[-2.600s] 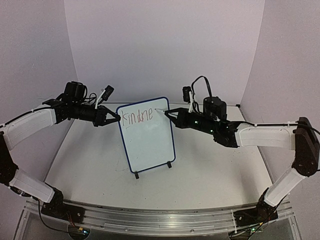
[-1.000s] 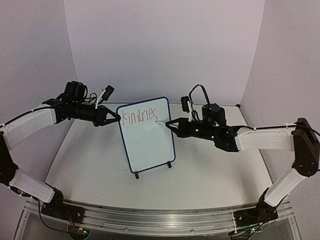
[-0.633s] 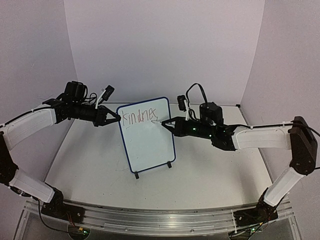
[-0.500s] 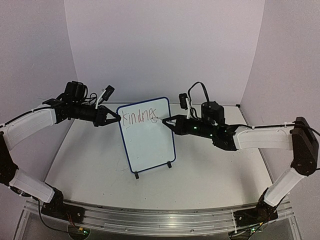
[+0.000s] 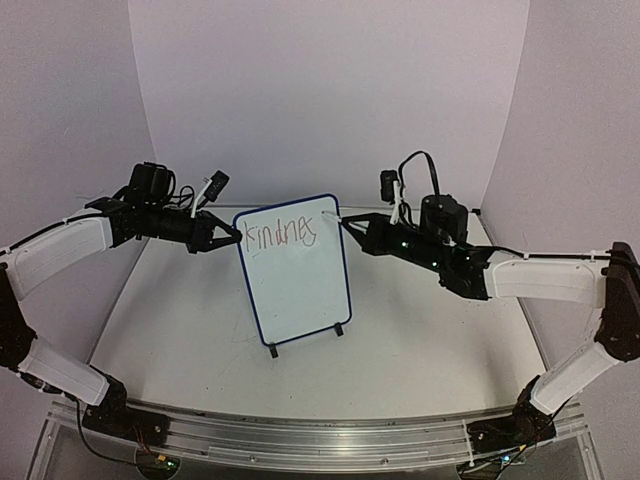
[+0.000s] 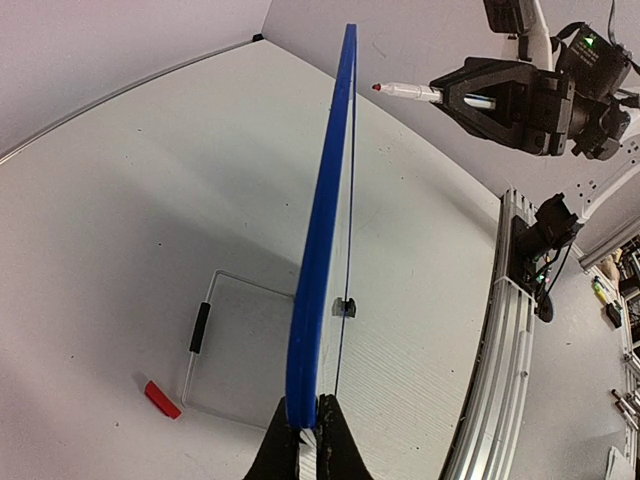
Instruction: Write a sentence on the whiteboard
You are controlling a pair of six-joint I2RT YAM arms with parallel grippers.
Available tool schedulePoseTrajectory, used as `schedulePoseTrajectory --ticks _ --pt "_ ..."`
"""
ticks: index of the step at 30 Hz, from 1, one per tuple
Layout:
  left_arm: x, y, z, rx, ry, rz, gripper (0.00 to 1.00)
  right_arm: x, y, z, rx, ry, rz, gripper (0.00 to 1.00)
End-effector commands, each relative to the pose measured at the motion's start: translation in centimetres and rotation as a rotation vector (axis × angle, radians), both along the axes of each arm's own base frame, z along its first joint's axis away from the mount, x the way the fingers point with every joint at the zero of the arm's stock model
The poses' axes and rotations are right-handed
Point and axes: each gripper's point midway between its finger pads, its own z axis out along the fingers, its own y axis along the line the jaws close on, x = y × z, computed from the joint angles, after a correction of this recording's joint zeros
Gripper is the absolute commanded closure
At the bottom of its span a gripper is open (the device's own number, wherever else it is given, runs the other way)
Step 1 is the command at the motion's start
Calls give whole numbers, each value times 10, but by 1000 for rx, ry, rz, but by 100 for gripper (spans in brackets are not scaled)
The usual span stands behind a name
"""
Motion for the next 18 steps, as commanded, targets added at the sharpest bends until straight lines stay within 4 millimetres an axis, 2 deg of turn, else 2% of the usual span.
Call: schedulePoseTrajectory --ticks 1,10,18 --pt "-2 1 -27 88 48 -1 100 9 0 5 0 -29 -27 100" --pt "-3 0 -26 86 45 -2 100 15 6 2 -10 -24 -18 100" --pt "-3 1 -26 87 43 -3 100 11 9 -11 -40 4 13 100"
